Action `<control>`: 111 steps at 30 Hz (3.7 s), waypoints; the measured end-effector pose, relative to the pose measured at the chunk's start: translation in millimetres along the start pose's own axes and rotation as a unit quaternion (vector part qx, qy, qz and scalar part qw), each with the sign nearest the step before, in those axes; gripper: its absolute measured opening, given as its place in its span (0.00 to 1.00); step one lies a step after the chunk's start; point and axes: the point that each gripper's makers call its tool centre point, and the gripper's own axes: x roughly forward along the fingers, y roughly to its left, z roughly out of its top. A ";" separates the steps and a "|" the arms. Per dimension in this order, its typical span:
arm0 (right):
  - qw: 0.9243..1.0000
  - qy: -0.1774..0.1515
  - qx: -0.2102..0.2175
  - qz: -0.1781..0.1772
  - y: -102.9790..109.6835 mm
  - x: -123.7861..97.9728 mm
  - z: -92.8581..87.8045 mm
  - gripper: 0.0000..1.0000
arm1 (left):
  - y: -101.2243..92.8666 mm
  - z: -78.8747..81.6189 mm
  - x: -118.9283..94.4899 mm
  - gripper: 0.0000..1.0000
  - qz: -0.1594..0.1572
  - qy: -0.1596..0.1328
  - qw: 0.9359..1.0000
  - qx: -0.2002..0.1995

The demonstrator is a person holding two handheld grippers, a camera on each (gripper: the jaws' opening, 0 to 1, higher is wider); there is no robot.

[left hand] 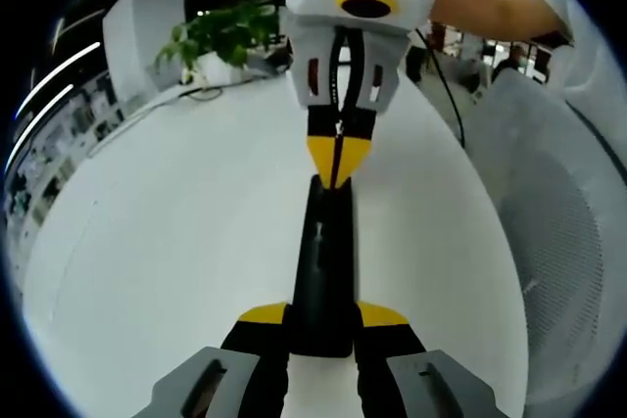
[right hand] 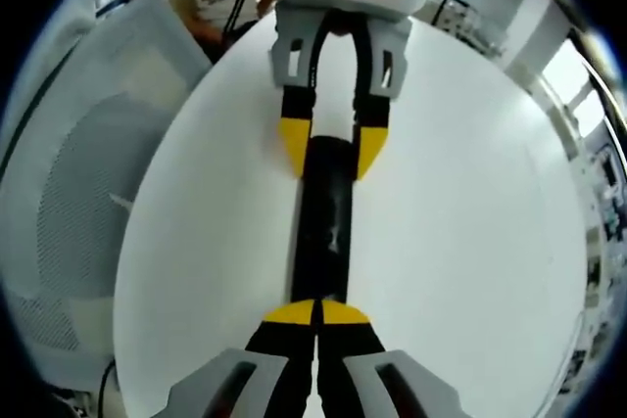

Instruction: Press the specified remote control buttons in sequence, fully releasing each button before pressing the next.

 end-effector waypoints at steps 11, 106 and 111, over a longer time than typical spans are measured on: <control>1.000 -0.007 0.002 -0.011 0.6 -0.9 0.9 0.00 | -0.3 0.5 0.2 0.24 -0.001 0.006 1.000 0.001; 0.999 0.018 -0.023 0.026 -3.0 10.4 21.4 0.00 | 0.0 0.3 -0.4 0.24 -0.001 -0.002 1.000 0.002; 0.999 0.015 -0.019 0.027 -2.6 10.5 21.4 0.00 | 0.4 0.0 -0.3 0.24 -0.002 -0.003 1.000 0.003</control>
